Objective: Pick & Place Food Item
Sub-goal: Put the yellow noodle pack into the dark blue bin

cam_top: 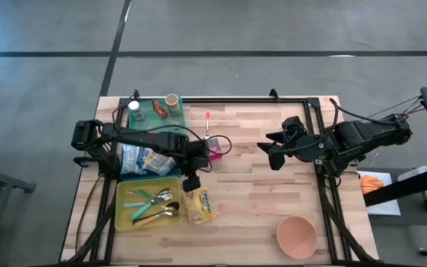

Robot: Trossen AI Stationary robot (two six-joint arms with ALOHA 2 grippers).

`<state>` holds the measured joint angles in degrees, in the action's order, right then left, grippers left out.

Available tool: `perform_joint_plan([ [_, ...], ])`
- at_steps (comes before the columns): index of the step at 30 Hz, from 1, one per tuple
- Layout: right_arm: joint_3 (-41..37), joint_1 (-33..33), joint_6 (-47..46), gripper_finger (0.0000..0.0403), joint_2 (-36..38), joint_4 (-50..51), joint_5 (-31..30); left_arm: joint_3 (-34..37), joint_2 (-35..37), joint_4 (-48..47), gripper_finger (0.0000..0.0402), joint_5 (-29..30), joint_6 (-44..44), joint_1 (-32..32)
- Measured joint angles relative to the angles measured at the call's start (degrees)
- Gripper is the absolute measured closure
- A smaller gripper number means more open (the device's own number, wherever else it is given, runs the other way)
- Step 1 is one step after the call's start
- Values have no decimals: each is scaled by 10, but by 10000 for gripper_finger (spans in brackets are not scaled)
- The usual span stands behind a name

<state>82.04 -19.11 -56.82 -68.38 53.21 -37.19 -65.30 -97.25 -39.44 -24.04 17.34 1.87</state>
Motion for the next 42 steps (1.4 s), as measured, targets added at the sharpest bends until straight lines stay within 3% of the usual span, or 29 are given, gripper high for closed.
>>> perform_joint_plan([
  [13, 0, 0, 0, 140, 0, 0, 0, 0, -4, 7, 143, 0, -31, -8],
  [24, 0, 0, 0, 140, 0, 0, 0, -27, -75, 32, 143, 16, -11, -65],
  [28, 0, 0, 0, 140, 0, 0, 0, -40, -78, 50, 143, 54, 0, -63],
  [33, 0, 0, 0, 140, 0, 0, 0, -41, -81, 88, 143, 30, -13, -54],
  [42, 0, 0, 0, 140, 0, 0, 0, -39, -115, 98, 143, 52, -8, -39],
])
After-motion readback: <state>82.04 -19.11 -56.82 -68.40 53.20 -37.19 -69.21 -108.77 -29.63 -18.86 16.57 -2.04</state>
